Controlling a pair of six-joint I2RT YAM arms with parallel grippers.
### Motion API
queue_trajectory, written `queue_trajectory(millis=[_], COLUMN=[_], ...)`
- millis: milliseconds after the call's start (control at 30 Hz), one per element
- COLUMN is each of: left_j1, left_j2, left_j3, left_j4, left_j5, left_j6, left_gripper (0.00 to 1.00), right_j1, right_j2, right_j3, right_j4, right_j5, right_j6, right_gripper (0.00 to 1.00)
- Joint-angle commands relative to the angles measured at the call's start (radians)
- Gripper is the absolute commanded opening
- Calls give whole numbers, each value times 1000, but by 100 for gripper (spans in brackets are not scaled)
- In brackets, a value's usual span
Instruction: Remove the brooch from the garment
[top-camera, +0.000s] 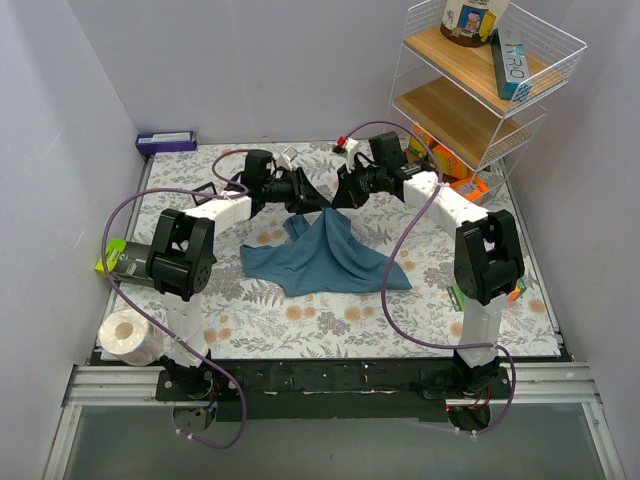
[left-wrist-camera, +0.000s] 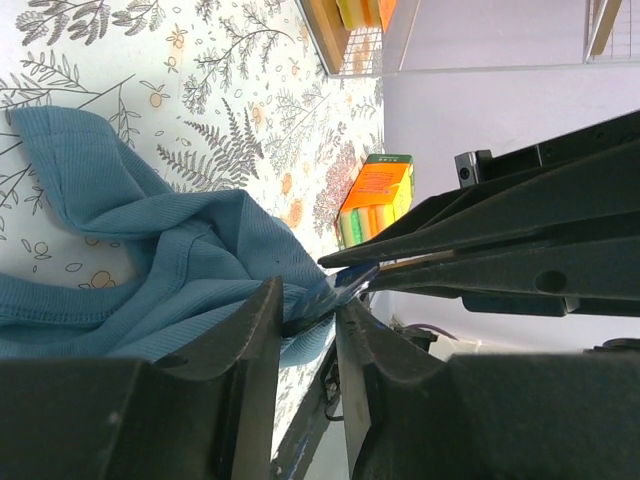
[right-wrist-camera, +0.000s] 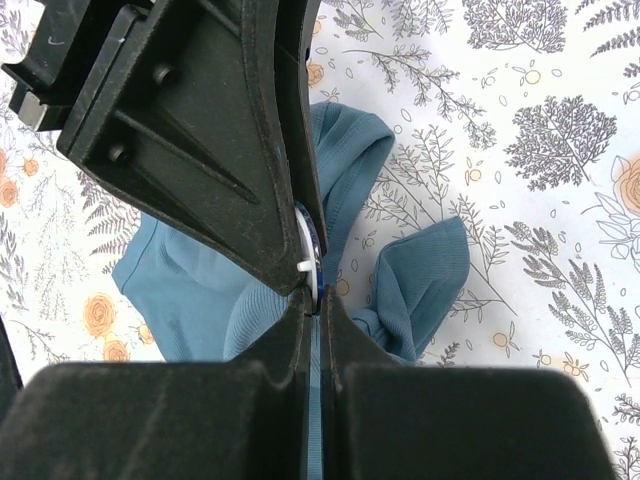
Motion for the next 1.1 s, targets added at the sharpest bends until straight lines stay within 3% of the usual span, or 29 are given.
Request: queue_trajectory(millis=[0,167,467,633,833,933,1067], left_j1=[34,59,90,90,90,91,100], left_j2=[8,-2,-7,-11,-7,-5,-33], left_j3=[87,114,147,121,118,94,62], left_j4=[66,37,-17,82,109,216,242], left_j5=[-278,-325,-368,-215,-140,1,184], left_j6=[-81,-49,140,239,309,333,384], left_gripper=[25,30,31,19,16,19,34], right_j1=[136,137,137,133,114,110,91], right_j2=[-61,-60,-58,-54,-46,-49,-51], right_j3=[38,40,40,40,40,40,35], right_j4=[-98,-100,-94,-86,-77,-75,-72], right_j5=[-269,-263,-252,-265,-294,-291,-289], right_j6=[-6,-3,-2,-2,-3,-3,-3], right_gripper=[1,1,1,1,1,1,1])
